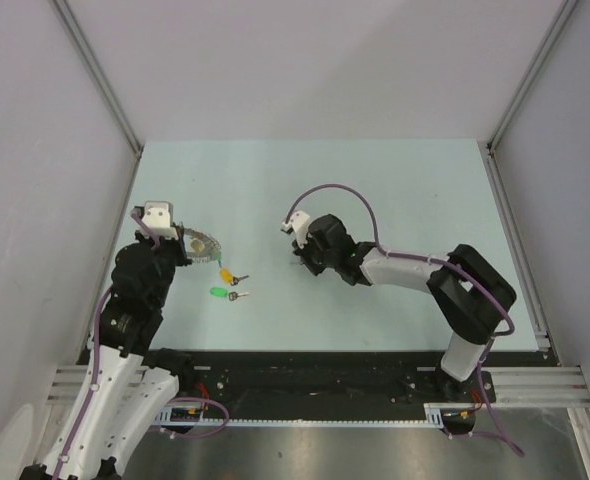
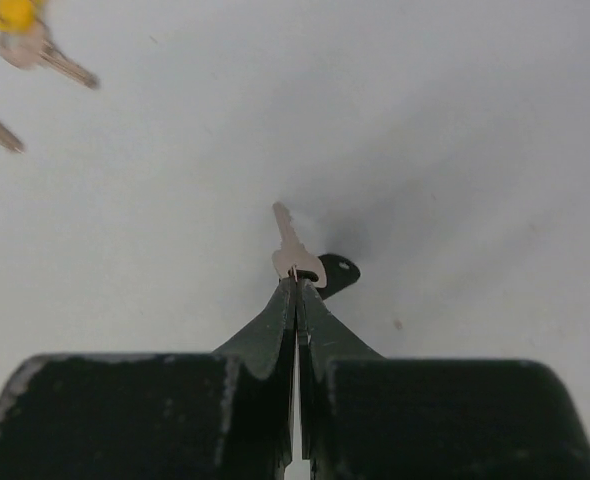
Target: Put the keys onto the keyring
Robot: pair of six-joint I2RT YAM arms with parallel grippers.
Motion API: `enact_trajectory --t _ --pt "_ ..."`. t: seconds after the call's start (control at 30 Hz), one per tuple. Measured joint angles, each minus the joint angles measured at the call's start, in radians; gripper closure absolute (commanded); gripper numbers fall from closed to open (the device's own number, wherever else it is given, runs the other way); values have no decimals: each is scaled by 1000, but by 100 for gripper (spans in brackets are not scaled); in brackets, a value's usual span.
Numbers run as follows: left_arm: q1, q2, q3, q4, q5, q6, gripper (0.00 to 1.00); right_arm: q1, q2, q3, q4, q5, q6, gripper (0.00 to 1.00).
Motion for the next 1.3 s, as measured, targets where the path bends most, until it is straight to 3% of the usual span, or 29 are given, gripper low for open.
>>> enact_trajectory --t 0.23,0.43,0.7,0.9,1.13,1.3 --pt "0 -2 0 0 9 0 99 -31 -81 -22 -256 169 -18 100" --pt "0 -3 0 0 24 0 100 -26 -86 -22 -358 216 -18 100" --pt "0 -3 0 0 31 0 100 53 -59 -22 -367 214 -18 96" --pt "0 -3 -1 0 34 0 100 64 -49 -16 -376 205 -5 72" --pt "0 -2 -2 0 36 0 100 64 -100 -17 -398 181 26 71" --pt "0 -2 -2 0 44 0 100 40 -232 -104 -319 150 68 72"
